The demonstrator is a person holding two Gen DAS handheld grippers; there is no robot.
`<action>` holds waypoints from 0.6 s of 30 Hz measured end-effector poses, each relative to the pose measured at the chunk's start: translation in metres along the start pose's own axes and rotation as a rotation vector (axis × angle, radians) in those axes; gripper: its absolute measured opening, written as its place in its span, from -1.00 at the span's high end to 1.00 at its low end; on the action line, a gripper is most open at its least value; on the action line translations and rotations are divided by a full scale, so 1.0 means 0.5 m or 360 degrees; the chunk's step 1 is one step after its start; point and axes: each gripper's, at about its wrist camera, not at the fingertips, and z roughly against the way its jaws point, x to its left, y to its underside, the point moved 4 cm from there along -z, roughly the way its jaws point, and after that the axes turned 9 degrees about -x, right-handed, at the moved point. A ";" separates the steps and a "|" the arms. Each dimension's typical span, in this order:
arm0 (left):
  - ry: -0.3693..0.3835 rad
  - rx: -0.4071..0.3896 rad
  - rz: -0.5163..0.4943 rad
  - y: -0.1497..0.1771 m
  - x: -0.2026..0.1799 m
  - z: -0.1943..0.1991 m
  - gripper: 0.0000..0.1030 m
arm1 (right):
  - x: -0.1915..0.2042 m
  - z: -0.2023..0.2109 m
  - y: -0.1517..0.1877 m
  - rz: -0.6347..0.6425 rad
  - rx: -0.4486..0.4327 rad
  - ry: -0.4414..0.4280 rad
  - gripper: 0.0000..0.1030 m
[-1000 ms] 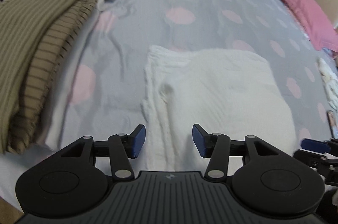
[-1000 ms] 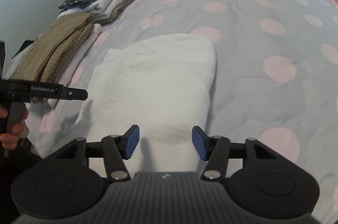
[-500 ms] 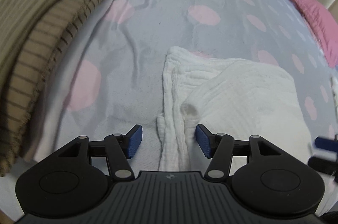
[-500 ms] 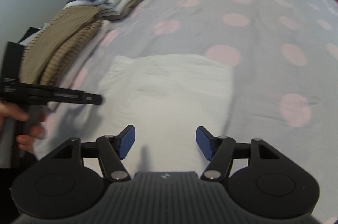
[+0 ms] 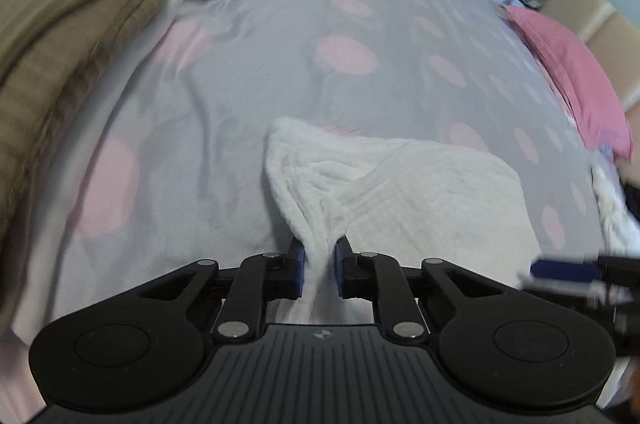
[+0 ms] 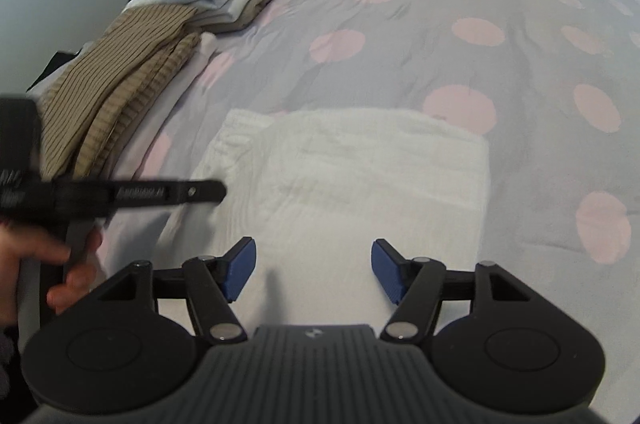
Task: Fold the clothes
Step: 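Grasp the shirt corner with the left gripper while the right gripper grasps it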
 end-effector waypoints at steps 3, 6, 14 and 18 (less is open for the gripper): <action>0.0003 -0.0046 -0.0212 0.000 -0.042 0.013 0.78 | 0.004 -0.003 -0.024 -0.0077 0.0006 -0.0006 -0.11; 0.0060 -0.0081 -0.0295 0.004 -0.072 0.024 0.78 | 0.027 -0.014 -0.054 -0.0111 -0.0002 -0.0075 -0.05; 0.0157 -0.0183 -0.0499 0.022 -0.120 0.051 0.78 | 0.078 -0.063 -0.086 -0.0188 0.0079 -0.0179 -0.11; 0.0187 -0.0214 -0.0627 0.036 -0.146 0.061 0.78 | 0.070 -0.076 -0.082 -0.0263 0.0126 -0.0194 0.25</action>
